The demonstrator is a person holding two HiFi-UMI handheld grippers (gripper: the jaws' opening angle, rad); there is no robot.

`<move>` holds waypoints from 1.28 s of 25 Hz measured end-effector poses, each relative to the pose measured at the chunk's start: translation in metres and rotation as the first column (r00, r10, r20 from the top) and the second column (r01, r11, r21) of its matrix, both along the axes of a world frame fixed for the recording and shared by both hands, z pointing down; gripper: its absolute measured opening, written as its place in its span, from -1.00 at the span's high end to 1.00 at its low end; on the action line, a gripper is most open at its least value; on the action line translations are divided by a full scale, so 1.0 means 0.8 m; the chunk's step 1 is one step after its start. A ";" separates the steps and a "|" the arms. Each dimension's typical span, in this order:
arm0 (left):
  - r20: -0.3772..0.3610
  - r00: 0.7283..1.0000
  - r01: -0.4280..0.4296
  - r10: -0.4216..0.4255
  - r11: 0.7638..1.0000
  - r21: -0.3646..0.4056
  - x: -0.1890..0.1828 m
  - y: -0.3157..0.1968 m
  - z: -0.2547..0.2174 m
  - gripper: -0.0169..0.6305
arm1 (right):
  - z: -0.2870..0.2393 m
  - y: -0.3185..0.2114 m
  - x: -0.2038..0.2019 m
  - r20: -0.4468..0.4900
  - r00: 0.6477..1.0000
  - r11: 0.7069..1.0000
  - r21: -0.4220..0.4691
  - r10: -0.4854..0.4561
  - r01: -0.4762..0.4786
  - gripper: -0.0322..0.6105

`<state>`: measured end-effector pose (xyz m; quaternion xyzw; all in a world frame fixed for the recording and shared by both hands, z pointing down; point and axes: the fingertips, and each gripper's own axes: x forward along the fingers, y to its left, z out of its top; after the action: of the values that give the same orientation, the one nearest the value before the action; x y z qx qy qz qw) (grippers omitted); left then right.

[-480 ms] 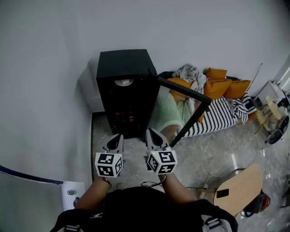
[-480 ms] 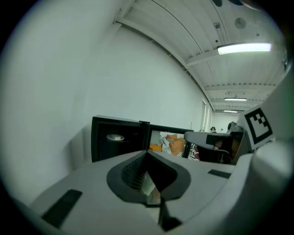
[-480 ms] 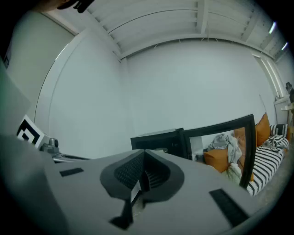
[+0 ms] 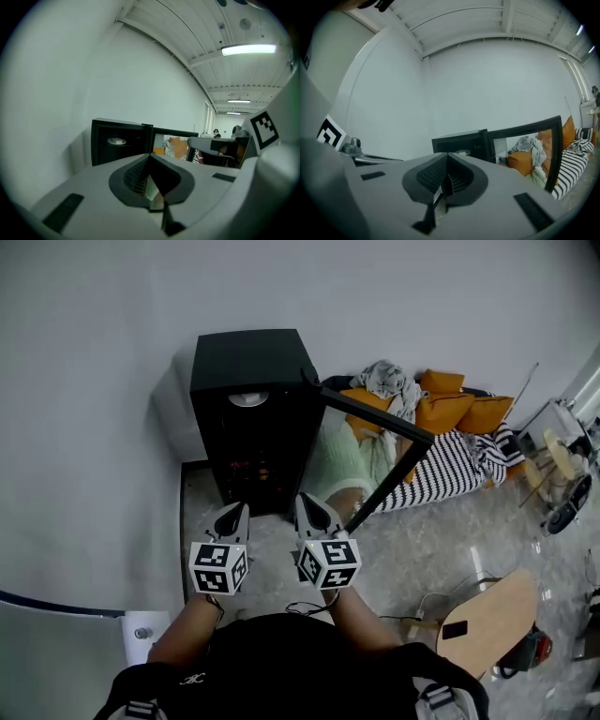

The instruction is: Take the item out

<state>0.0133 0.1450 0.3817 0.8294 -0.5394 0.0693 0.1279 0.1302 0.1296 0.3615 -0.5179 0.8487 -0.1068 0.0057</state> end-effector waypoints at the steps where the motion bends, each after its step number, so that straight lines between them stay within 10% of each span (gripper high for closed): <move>1: 0.000 1.000 -0.001 0.001 1.000 -0.001 -0.001 -0.001 0.000 0.92 | 0.000 0.000 -0.002 -0.002 1.000 1.000 -0.001 -0.001 0.001 0.88; 32: 0.003 0.994 -0.106 0.106 0.994 -0.008 -0.107 -0.004 0.015 0.92 | 0.020 0.007 -0.098 -0.038 0.992 0.992 -0.023 0.122 -0.123 0.88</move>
<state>-0.0722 0.1420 0.3936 0.8562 -0.4947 0.0793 0.1263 0.0514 0.1353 0.3776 -0.5708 0.8140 -0.1075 -0.0096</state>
